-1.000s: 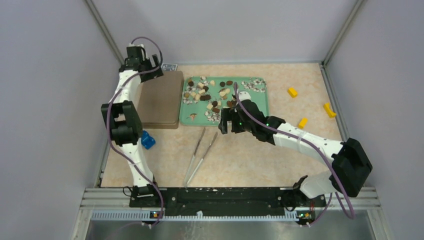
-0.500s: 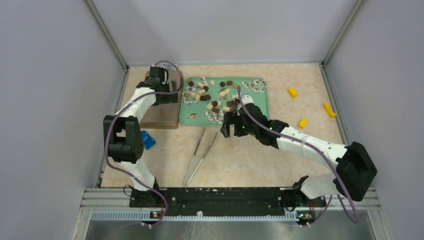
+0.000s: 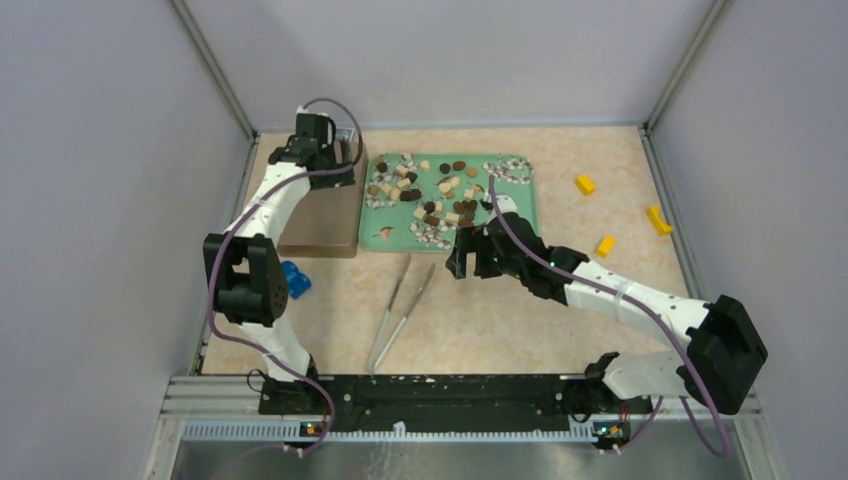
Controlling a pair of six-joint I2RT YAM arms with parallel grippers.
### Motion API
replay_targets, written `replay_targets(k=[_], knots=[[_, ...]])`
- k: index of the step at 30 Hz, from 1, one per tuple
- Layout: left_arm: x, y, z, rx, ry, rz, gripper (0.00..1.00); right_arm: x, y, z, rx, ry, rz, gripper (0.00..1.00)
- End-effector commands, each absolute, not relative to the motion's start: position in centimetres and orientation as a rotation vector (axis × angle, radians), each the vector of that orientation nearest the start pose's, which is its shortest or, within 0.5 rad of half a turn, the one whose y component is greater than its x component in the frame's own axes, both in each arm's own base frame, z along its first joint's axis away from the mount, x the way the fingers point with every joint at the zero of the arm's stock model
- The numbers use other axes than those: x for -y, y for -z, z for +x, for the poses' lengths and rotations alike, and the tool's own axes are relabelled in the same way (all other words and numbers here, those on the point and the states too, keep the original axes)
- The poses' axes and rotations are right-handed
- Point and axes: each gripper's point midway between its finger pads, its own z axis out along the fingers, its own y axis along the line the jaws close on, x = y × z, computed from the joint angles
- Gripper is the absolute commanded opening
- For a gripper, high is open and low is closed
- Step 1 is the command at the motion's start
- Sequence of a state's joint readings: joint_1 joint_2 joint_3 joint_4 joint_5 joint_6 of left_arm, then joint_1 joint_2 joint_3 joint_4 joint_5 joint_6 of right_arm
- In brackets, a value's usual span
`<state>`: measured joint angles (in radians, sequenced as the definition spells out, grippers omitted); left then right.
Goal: Pack the chocolate
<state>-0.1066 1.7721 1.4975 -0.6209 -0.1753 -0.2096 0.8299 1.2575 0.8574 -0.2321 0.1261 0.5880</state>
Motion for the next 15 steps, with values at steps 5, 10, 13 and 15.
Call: replay_targets(k=[5,10,13,15], knots=[[1.1,-19.7,55.7,-2.204,-0.090,-0.288,0.99,-26.9,-16.6,25.1,-2.232,-0.663,-0.166,0.89],[0.5,-16.1,60.6,-2.201,-0.081,-0.329,0.99,-25.6,-16.2,24.7,-2.242,-0.614,-0.141,0.89],[0.6,-11.7,61.4,-2.270,-0.017,-0.354,0.99,-25.1,-16.0,24.6,-2.249,-0.593,-0.125,0.89],[1.0,-8.7,61.1,-2.336,0.030,-0.371,0.99,-24.9,-16.0,24.6,-2.248,-0.586,-0.116,0.89]])
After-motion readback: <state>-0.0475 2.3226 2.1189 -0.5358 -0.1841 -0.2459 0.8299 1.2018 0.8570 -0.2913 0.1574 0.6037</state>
